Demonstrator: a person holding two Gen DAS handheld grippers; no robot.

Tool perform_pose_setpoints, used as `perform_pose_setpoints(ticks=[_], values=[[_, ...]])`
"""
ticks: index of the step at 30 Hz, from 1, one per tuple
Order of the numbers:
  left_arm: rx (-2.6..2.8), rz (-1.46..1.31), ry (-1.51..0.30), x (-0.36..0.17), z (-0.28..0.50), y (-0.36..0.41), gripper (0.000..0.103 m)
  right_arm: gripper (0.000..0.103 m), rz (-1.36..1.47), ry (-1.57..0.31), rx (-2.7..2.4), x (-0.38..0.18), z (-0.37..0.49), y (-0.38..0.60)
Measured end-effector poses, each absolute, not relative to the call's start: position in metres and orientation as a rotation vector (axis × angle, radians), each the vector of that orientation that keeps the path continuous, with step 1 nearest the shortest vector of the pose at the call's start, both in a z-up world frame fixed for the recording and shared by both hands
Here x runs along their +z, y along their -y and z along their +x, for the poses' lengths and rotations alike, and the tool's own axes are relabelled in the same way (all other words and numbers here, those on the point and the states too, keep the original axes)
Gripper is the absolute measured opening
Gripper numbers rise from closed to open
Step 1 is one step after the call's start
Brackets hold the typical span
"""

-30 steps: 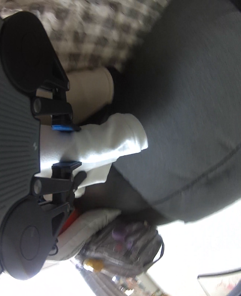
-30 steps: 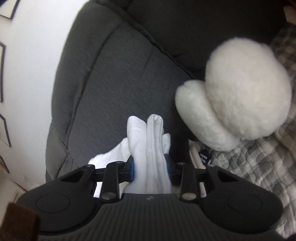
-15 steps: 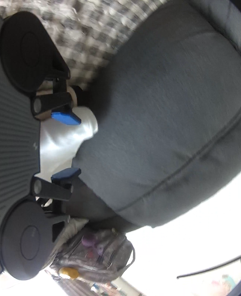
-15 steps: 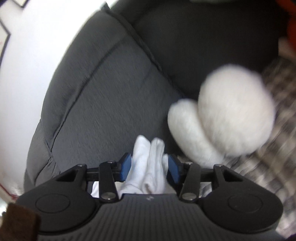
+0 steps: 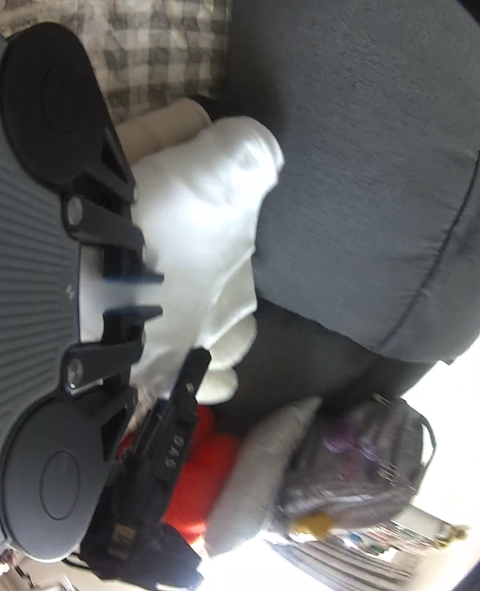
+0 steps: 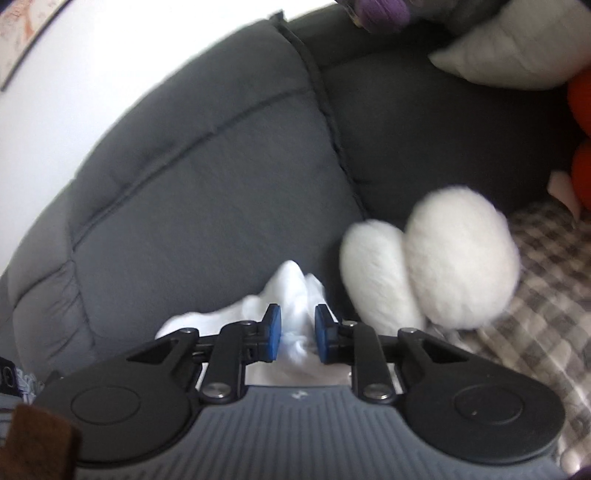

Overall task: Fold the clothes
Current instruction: 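Lower the shirt onto the clothes stack and open both tools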

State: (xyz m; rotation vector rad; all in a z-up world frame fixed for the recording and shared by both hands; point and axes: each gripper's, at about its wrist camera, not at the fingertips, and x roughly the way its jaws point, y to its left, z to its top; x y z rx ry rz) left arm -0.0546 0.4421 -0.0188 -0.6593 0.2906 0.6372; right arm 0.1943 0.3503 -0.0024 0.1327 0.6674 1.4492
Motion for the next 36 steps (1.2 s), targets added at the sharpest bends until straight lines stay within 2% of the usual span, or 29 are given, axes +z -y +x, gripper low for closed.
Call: perform_pose_setpoints(ticks=[9, 17, 23, 27, 31, 33, 36], values=[[0.621, -0.648, -0.272, -0.021, -0.053, -0.440, 0.007, 0.019, 0.158, -0.731, 1.453, -0.013, 0.210, -0.348], [0.574, -0.645, -0.189, -0.018, -0.056, -0.433, 0.019, 0.029, 0.176, -0.673, 1.466, 0.008, 0.202, -0.339], [0.596, -0.634, -0.234, -0.019, -0.050, -0.433, 0.021, 0.029, 0.159, -0.689, 1.436, 0.017, 0.199, -0.331], [0.583, -0.638, -0.226, -0.016, -0.050, -0.430, 0.041, 0.031, 0.160, -0.709, 1.407, 0.019, 0.197, -0.310], [0.608, -0.627, -0.237, -0.009, -0.049, -0.421, 0.053, 0.035, 0.155, -0.726, 1.373, 0.026, 0.193, -0.281], [0.613, -0.634, -0.229, -0.006, -0.050, -0.416, 0.069, 0.040, 0.148, -0.727, 1.358, 0.030, 0.186, -0.269], [0.619, -0.624, -0.219, 0.000, -0.049, -0.406, 0.088, 0.044, 0.141, -0.731, 1.334, 0.037, 0.175, -0.253]])
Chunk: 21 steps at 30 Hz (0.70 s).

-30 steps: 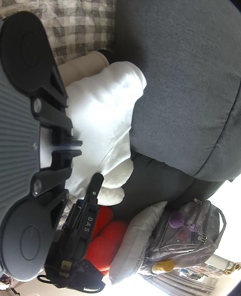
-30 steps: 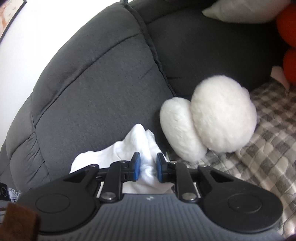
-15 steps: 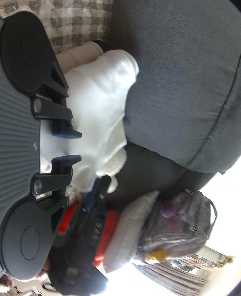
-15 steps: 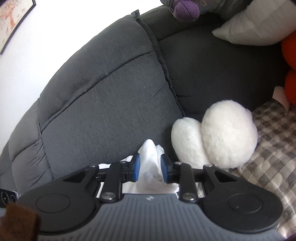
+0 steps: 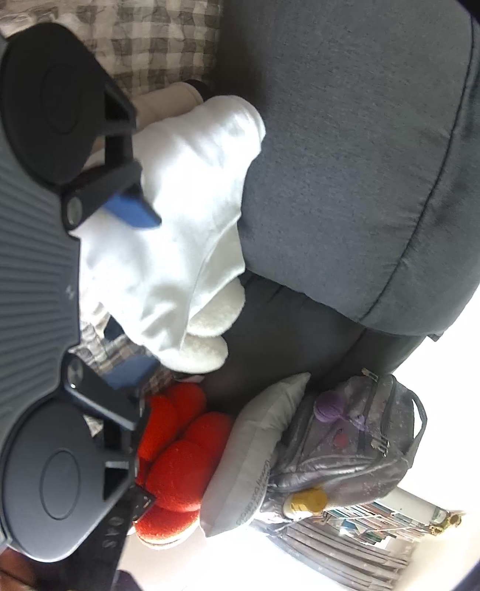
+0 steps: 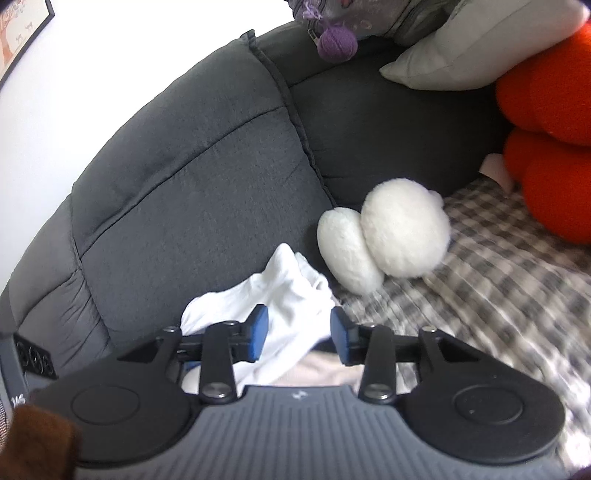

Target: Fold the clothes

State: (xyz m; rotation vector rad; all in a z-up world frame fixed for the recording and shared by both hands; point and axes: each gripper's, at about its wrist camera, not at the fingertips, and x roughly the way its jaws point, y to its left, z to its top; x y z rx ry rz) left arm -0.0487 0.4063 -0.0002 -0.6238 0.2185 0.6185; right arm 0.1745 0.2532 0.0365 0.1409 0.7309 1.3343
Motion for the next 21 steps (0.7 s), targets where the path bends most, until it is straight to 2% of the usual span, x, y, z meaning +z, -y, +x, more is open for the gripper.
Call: perform_pose_setpoints(ticks=[6, 10, 12, 14, 18, 21], values=[[0.688, -0.563, -0.251, 0.009, -0.041, -0.382, 0.102, 0.055, 0.111, -0.731, 1.287, 0.046, 0.155, -0.224], [0.741, -0.527, -0.321, 0.015, -0.034, -0.369, 0.102, 0.062, 0.085, -0.735, 1.268, 0.047, 0.150, -0.209], [0.773, -0.508, -0.379, 0.016, -0.029, -0.365, 0.103, 0.070, 0.067, -0.719, 1.273, 0.046, 0.148, -0.204], [0.808, -0.489, -0.441, 0.017, -0.024, -0.361, 0.103, 0.073, 0.048, -0.697, 1.287, 0.042, 0.145, -0.200], [0.898, -0.465, -0.565, 0.015, -0.012, -0.355, 0.103, 0.076, -0.033, -0.682, 1.296, 0.031, 0.142, -0.199], [0.926, -0.434, -0.594, 0.012, -0.008, -0.349, 0.103, 0.076, -0.127, -0.674, 1.282, 0.029, 0.139, -0.200]])
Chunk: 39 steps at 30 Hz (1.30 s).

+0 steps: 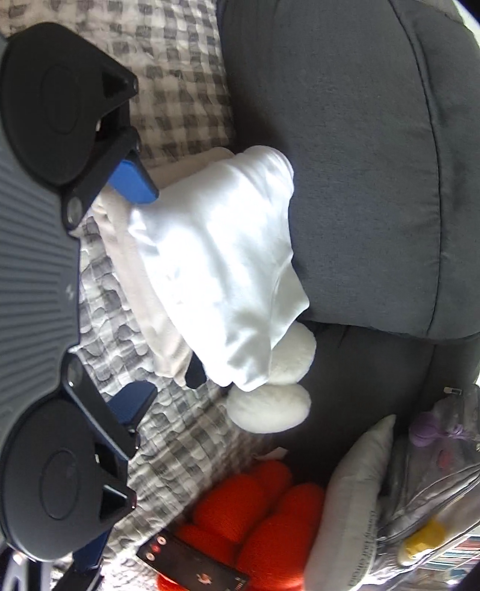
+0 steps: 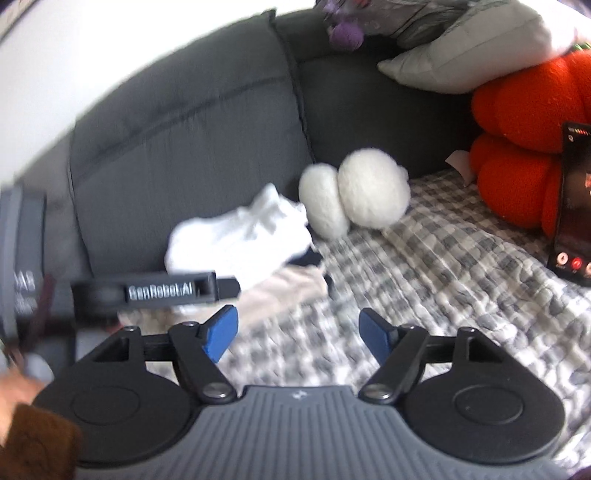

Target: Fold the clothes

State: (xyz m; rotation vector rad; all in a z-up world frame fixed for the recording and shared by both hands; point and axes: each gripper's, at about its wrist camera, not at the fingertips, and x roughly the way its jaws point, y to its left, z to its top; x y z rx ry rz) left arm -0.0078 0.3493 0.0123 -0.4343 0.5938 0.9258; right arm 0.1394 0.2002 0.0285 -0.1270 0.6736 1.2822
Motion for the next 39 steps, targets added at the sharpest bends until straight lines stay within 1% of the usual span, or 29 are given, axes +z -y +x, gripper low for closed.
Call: perform_pose_setpoints(ticks=[2, 4, 6, 7, 8, 9, 17, 39], values=[[0.955, -0.425, -0.607, 0.011, -0.008, -0.345, 0.103, 0.076, -0.137, -0.663, 1.267, 0.033, 0.139, -0.194], [0.980, -0.456, -0.620, 0.010, -0.011, -0.342, 0.103, 0.080, -0.131, -0.651, 1.269, 0.039, 0.139, -0.187], [1.004, -0.487, -0.631, 0.008, -0.014, -0.340, 0.103, 0.090, -0.156, -0.622, 1.258, 0.044, 0.135, -0.181], [1.012, -0.491, -0.636, 0.008, -0.014, -0.338, 0.103, 0.092, -0.175, -0.605, 1.256, 0.046, 0.132, -0.179], [1.017, -0.480, -0.643, 0.008, -0.013, -0.335, 0.103, 0.097, -0.195, -0.588, 1.253, 0.048, 0.129, -0.176], [1.022, -0.471, -0.648, 0.009, -0.012, -0.333, 0.103, 0.099, -0.212, -0.571, 1.257, 0.050, 0.126, -0.174], [1.050, -0.412, -0.647, 0.014, -0.001, -0.314, 0.103, 0.103, -0.303, -0.519, 1.316, 0.055, 0.115, -0.164], [1.069, -0.437, -0.640, 0.015, -0.006, -0.315, 0.103, 0.103, -0.276, -0.557, 1.337, 0.054, 0.123, -0.161]])
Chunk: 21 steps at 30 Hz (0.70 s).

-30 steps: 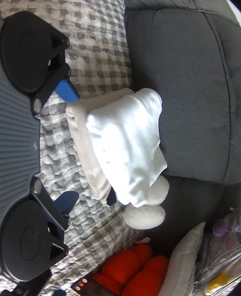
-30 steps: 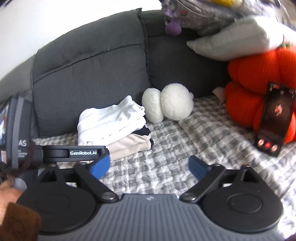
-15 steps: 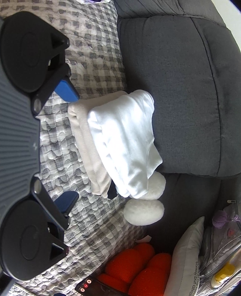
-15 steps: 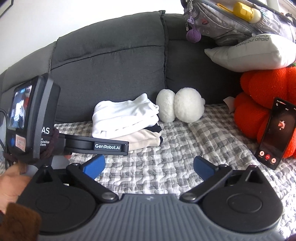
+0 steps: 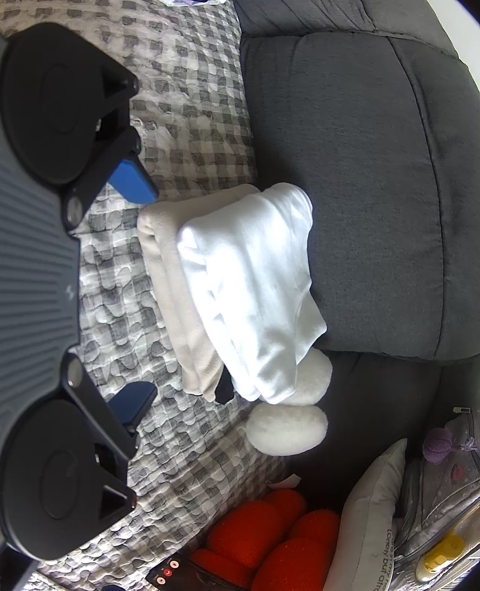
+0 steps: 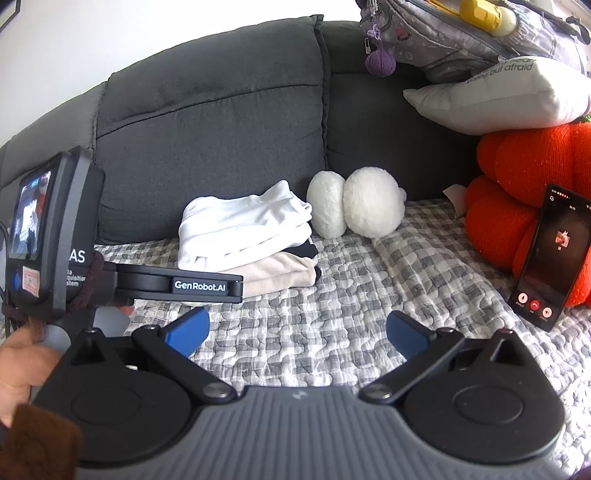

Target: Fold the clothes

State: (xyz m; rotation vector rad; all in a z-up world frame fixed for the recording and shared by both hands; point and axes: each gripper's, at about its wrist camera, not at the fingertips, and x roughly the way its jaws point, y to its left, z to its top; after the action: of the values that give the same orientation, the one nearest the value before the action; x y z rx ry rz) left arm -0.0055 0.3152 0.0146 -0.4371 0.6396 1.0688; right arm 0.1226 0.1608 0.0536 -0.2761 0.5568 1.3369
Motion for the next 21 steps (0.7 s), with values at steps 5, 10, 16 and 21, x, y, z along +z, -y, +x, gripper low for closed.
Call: perform_pose_setpoints(ticks=[5, 10, 16, 21], values=[[1.071, -0.445, -0.634, 0.0145, -0.0064, -0.3159, 0.103, 0.103, -0.275, -0.561, 1.342, 0.0536, 0.1235, -0.1611], [1.070, -0.448, -0.635, 0.0140, -0.0063, -0.3159, 0.103, 0.103, -0.278, -0.564, 1.345, 0.0535, 0.1233, -0.1613], [1.072, -0.451, -0.632, 0.0144, -0.0073, -0.3152, 0.103, 0.103, -0.277, -0.564, 1.348, 0.0532, 0.1236, -0.1608], [1.072, -0.453, -0.630, 0.0146, -0.0076, -0.3151, 0.103, 0.103, -0.277, -0.566, 1.349, 0.0530, 0.1239, -0.1612]])
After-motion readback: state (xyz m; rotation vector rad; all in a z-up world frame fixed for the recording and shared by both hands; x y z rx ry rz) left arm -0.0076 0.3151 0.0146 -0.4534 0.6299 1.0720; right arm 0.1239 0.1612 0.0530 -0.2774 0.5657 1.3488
